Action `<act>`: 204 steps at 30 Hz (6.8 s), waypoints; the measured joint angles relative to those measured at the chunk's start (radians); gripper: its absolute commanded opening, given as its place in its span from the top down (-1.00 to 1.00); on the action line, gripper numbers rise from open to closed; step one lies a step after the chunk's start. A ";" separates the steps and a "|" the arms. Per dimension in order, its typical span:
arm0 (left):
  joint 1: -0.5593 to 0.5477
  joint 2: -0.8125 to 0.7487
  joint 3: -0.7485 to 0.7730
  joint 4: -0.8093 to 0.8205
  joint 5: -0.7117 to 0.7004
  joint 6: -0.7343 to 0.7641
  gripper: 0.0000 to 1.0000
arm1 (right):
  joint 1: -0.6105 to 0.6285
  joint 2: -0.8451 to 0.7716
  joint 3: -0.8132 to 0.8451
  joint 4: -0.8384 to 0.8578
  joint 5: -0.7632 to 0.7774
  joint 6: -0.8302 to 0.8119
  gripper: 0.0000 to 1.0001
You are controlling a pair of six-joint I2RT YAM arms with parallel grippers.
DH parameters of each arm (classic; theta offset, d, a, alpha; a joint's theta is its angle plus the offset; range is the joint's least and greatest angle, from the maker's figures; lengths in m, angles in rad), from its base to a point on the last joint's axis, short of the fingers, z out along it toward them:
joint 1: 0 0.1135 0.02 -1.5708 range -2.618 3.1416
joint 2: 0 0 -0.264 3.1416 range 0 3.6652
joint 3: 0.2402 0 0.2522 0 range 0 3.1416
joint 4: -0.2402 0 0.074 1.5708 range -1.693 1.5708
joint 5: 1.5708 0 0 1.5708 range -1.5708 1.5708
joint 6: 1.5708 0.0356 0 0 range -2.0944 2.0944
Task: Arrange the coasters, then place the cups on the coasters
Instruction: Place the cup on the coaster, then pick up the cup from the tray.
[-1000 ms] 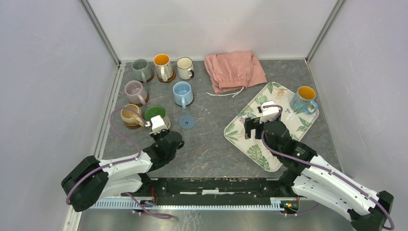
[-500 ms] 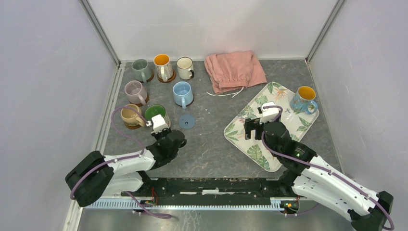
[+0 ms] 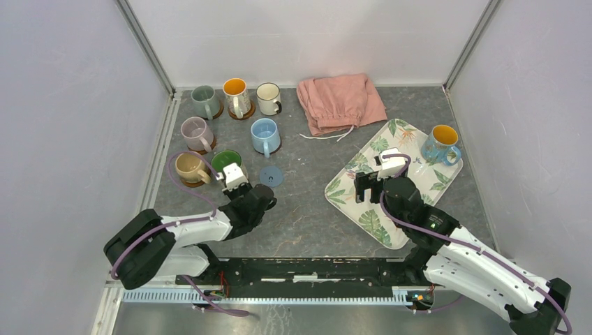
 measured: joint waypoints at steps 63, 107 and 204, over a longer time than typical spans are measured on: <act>0.000 -0.381 0.379 -0.514 0.800 0.284 -0.99 | -0.345 0.228 0.094 0.002 0.030 0.125 -0.96; 0.000 -0.410 0.369 -0.507 1.113 0.335 -0.99 | -1.278 0.786 0.222 0.622 -0.665 0.204 -0.96; 0.000 -0.393 0.348 -0.488 1.133 0.334 -0.99 | -0.798 0.889 0.266 0.359 -0.134 -0.064 0.32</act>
